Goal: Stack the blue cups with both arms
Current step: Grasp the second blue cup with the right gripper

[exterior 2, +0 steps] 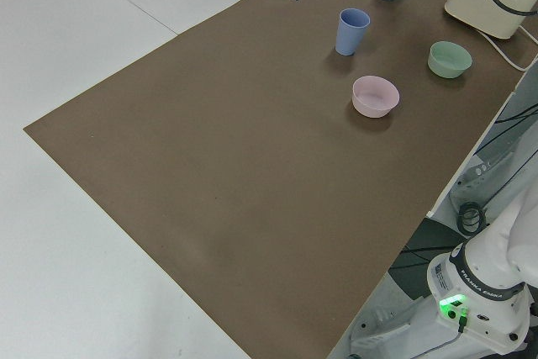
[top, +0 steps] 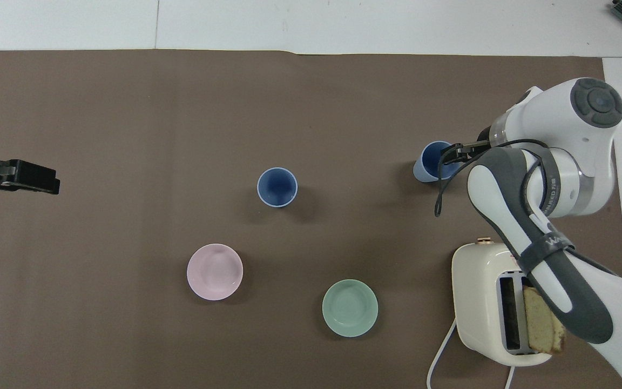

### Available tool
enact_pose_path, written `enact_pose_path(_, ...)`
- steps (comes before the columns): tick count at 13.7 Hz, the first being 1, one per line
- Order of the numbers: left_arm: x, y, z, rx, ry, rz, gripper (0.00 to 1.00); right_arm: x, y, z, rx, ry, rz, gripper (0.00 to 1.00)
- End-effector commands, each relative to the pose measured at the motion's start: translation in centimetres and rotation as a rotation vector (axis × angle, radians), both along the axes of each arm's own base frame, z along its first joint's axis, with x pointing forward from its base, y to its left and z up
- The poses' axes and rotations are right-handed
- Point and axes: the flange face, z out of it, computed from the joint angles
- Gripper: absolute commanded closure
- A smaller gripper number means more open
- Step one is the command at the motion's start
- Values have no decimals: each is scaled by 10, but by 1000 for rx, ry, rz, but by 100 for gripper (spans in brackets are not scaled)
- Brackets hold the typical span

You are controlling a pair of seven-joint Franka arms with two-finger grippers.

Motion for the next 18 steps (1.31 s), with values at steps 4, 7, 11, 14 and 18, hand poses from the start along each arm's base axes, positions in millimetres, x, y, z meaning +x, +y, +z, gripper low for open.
enact_pose_path(4,-15,1,26,11,-3,3,0,4,-1,-21,17,-5,19,19)
enact_pose_path(7,-22,4,30,9,7,1,0,3,-1,-21,17,-4,19,71)
enact_pose_path(11,-27,2,37,10,-13,0,0,4,4,-20,17,-7,26,98)
enact_pose_path(14,-28,2,35,11,-7,7,0,5,3,-17,19,-6,19,100)
enact_pose_path(18,-27,3,35,7,-14,10,0,11,8,22,53,-4,7,100)
